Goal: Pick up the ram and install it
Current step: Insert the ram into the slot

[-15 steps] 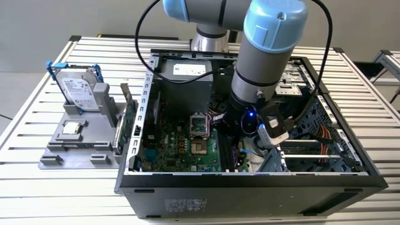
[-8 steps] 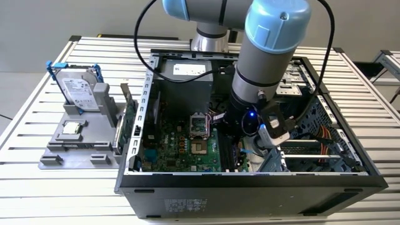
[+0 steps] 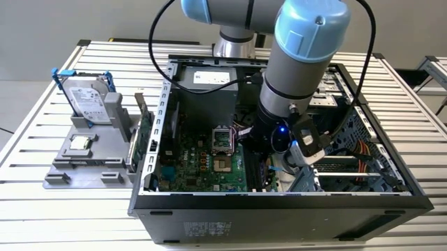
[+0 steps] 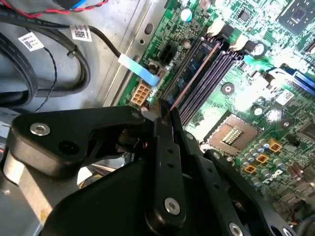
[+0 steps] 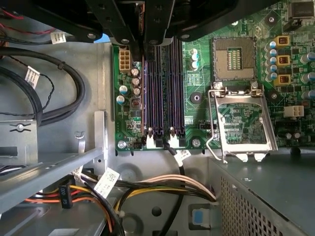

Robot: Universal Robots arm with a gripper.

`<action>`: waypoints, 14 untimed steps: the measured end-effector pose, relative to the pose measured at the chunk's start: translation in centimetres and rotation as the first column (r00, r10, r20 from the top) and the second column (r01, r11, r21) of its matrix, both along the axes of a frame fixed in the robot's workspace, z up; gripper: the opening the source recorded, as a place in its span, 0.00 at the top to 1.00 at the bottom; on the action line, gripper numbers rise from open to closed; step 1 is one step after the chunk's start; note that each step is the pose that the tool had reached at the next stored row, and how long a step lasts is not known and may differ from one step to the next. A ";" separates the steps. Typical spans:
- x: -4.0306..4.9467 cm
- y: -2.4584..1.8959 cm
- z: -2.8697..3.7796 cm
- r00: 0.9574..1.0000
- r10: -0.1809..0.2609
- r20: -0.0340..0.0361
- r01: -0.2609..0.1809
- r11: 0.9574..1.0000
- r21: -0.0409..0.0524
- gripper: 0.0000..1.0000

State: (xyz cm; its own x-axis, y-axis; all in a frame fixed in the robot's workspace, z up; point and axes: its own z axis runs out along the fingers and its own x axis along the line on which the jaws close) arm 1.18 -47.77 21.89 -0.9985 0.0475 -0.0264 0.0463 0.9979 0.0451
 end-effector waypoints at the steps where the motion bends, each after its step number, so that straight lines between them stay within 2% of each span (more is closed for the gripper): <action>1: 0.00 -0.02 0.00 1.000 0.003 0.000 -0.003 1.000 0.000 1.00; 4: 0.00 -0.11 0.00 1.000 0.013 0.000 -0.013 1.000 0.006 1.00; 7: -0.01 -0.20 0.00 1.000 0.019 0.000 -0.019 1.000 0.016 1.00; 14: -0.04 -0.43 0.00 1.000 0.030 0.000 -0.030 0.999 0.020 1.00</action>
State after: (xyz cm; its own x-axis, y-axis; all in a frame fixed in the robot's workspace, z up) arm 1.14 -48.21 21.89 -0.9995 0.0180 -0.0259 0.0162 0.9978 0.0649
